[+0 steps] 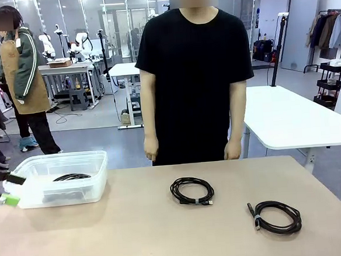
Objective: Organize and store the cables.
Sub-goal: Place the USB Extension Cable into the Organizing box.
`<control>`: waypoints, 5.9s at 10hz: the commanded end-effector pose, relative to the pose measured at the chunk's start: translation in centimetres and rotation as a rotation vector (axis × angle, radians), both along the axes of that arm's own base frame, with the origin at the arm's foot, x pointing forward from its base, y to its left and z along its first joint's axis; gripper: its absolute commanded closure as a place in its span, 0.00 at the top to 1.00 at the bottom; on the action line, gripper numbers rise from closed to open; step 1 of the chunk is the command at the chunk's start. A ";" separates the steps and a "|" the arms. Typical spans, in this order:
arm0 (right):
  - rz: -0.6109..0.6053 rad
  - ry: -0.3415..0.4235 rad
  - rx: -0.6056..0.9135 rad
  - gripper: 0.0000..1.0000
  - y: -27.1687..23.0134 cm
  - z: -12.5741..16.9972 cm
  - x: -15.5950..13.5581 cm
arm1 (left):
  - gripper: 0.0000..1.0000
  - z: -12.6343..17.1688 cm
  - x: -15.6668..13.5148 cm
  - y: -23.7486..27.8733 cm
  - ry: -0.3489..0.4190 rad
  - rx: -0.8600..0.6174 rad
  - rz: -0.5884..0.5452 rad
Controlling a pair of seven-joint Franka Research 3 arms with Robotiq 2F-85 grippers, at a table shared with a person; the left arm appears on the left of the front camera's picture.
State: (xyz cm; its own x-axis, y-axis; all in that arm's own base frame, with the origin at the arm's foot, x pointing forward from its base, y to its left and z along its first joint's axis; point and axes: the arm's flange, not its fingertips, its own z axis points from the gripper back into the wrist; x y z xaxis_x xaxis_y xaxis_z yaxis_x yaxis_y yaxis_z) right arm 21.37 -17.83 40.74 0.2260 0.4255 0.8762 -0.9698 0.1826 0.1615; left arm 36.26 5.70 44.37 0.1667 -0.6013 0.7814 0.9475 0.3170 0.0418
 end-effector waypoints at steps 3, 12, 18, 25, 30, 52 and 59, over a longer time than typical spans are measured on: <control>0.003 -0.021 0.008 1.00 -0.2 0.2 -0.1 | 1.00 -4.6 -3.1 1.5 -0.053 -0.051 -0.067; 0.003 -0.021 0.008 1.00 -0.2 0.2 -0.1 | 1.00 -2.2 -0.4 2.2 -0.046 -0.012 -0.035; 0.030 0.067 -0.048 1.00 1.7 0.8 1.6 | 1.00 -2.2 -0.4 2.2 -0.046 -0.012 -0.035; 0.037 0.016 -0.036 1.00 1.2 0.4 1.0 | 1.00 2.5 -0.7 -3.5 0.030 0.101 -0.058; 0.037 0.016 -0.036 1.00 1.2 0.4 1.0 | 1.00 10.8 1.3 -22.4 0.046 0.357 -0.171; 0.037 0.016 -0.036 1.00 1.2 0.4 1.0 | 1.00 -7.4 11.9 -55.5 -0.003 0.822 -0.308; 0.037 0.016 -0.036 1.00 1.2 0.4 1.0 | 1.00 -10.5 14.1 -57.3 -0.038 0.835 -0.219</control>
State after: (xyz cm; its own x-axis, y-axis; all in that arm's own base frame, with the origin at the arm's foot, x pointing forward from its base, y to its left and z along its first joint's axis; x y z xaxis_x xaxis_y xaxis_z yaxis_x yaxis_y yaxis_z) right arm 22.48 -16.45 41.11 0.2296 0.4684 0.8532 -0.9722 0.1513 0.1786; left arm 49.56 -50.51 34.54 -0.0691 -0.9946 0.0769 0.9829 -0.0547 0.1756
